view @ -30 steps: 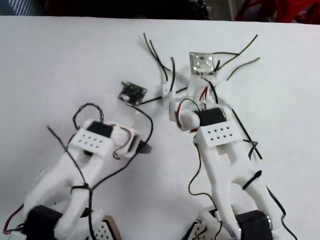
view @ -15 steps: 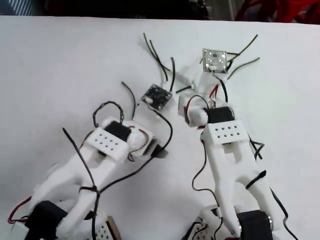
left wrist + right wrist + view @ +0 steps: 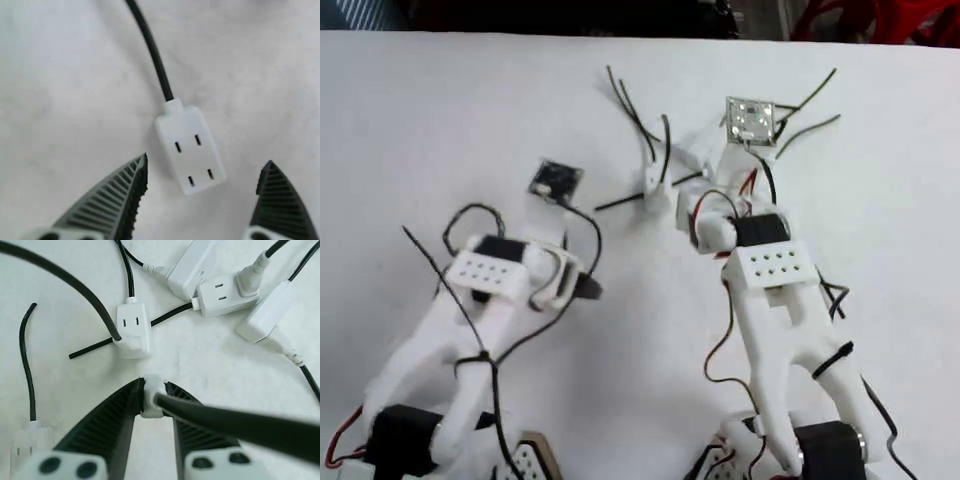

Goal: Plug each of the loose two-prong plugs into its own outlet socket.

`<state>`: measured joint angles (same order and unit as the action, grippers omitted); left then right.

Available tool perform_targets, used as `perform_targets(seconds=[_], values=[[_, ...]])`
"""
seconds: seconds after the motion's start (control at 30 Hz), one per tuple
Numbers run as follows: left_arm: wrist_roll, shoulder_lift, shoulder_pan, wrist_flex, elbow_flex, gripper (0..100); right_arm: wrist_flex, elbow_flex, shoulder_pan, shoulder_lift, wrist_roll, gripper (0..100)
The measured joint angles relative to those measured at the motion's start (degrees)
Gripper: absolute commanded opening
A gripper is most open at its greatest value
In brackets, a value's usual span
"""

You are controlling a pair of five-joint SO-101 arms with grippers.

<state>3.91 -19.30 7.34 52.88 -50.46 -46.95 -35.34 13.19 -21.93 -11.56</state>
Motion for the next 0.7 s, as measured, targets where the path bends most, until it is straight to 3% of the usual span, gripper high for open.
perform_targets(seconds=[0.3, 0.53, 0.7], values=[[0.0, 0.0, -0.79, 6.68, 5.98, 34, 0.0, 0.0, 0.09, 0.0, 0.0, 1.7], [0.0, 0.0, -0.79, -0.53, -1.05, 23, 0.0, 0.0, 0.09, 0.0, 0.0, 1.7], [0.0, 0.35, -0.79, -4.92, -3.87, 23, 0.0, -0.26, 0.09, 0.0, 0.0, 1.7]])
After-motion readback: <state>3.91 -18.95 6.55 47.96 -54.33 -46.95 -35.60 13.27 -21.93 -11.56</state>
